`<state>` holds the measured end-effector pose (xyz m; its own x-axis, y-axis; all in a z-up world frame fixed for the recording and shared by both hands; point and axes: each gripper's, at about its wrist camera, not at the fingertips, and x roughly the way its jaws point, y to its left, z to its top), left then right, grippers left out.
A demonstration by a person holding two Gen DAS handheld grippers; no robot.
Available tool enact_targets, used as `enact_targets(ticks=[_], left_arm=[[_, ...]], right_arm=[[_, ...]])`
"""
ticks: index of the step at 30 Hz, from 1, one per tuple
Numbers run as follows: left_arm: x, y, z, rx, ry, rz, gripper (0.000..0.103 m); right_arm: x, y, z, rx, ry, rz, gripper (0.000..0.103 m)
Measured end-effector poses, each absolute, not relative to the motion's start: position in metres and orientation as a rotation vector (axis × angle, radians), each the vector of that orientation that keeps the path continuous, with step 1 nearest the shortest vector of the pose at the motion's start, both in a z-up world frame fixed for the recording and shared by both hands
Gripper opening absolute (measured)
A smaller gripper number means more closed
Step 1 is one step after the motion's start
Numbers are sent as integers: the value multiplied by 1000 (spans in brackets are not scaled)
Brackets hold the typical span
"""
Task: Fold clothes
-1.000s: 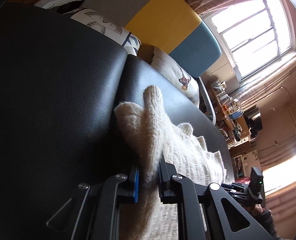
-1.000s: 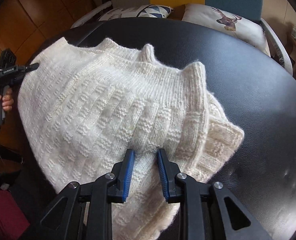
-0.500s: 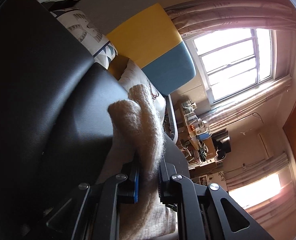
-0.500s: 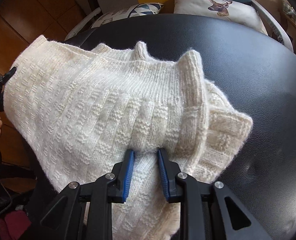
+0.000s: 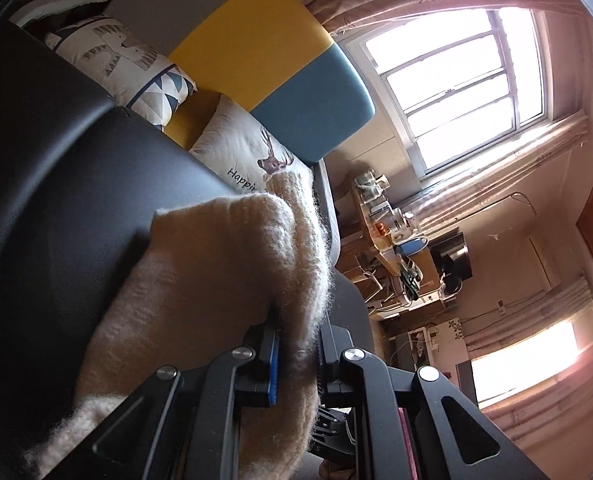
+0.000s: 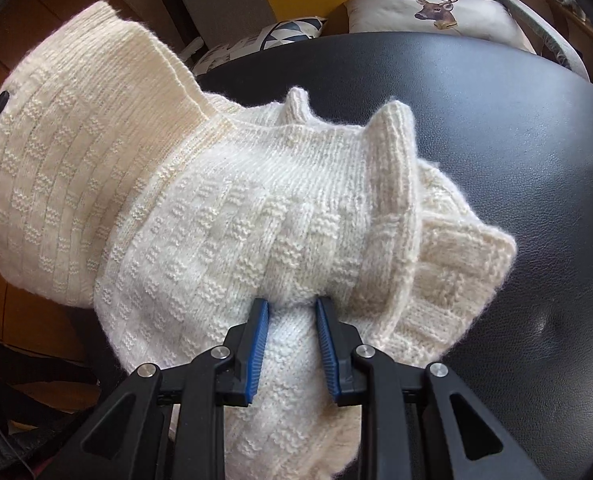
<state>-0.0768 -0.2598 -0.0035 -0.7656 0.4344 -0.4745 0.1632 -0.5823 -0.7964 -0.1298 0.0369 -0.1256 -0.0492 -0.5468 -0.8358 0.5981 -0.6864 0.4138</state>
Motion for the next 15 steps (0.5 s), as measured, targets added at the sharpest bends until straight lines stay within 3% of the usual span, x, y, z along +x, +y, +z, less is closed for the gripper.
enact_targets(ticks=[10, 15], left_arm=[[-119, -167, -56, -1239, -1232, 2420, 13], [-123, -148, -53, -1245, -1214, 2428, 13]], right_arm=[[-128, 65, -132, 1399, -95, -1815, 25], [-123, 74, -133, 1385, -109, -1814, 25]])
